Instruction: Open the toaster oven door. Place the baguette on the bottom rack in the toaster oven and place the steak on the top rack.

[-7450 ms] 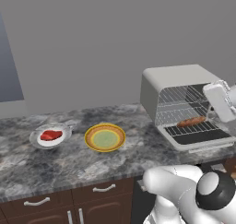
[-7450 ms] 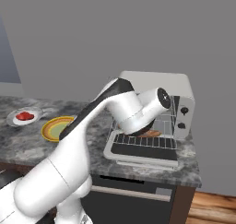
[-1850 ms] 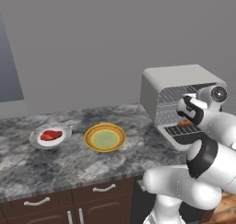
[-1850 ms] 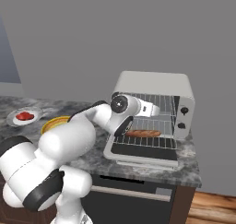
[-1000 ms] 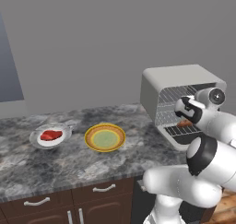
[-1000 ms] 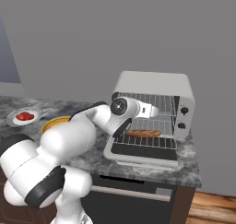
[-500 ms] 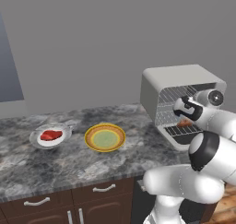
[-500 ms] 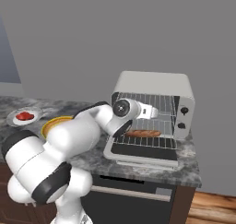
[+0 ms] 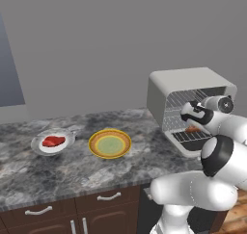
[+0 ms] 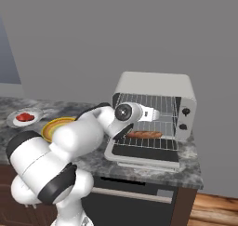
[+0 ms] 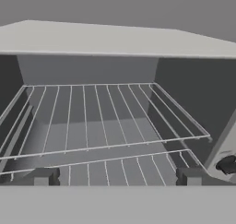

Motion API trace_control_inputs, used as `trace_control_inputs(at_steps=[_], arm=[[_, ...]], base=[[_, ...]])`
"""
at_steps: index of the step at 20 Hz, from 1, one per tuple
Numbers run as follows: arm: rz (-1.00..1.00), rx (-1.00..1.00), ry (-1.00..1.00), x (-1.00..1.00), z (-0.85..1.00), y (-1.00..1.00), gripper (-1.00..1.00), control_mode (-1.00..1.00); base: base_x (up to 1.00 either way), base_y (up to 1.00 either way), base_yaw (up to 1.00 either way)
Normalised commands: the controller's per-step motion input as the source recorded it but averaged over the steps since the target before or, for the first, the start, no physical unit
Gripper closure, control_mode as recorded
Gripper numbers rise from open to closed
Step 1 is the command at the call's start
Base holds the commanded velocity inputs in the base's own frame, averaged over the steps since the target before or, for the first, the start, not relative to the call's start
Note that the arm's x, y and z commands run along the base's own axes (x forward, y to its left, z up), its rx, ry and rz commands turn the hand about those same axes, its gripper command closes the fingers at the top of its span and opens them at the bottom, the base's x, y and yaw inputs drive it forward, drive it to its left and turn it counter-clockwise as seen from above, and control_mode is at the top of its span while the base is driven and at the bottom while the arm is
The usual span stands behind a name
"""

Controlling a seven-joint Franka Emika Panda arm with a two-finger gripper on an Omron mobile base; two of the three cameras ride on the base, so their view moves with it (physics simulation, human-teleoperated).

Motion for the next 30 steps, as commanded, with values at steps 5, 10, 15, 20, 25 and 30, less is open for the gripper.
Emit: trace_control_inputs(at_steps=[5,10,15,20,25,30], arm=[[0.01,0.00,-0.03,0.03,0.00,0.00,-1.00,-1.00],[0.00,0.00,-0.04,0.13,0.00,0.00,-1.00,-1.00],[0.00,0.00,-0.03,0.15,0.00,0.00,-1.00,-1.00],[0.00,-0.03,0.00,0.19,-0.05,0.00,-1.00,-1.00],[0.00,-0.04,0.00,0.21,-0.13,0.00,-1.00,-1.00],[0.00,-0.03,0.00,0.18,-0.18,0.00,-1.00,-1.00]], base=[[0.00,0.00,0.00],[0.00,0.00,0.00],[0.00,0.00,0.00],[0.00,0.00,0.00],[0.00,0.00,0.00],[0.00,0.00,0.00]])
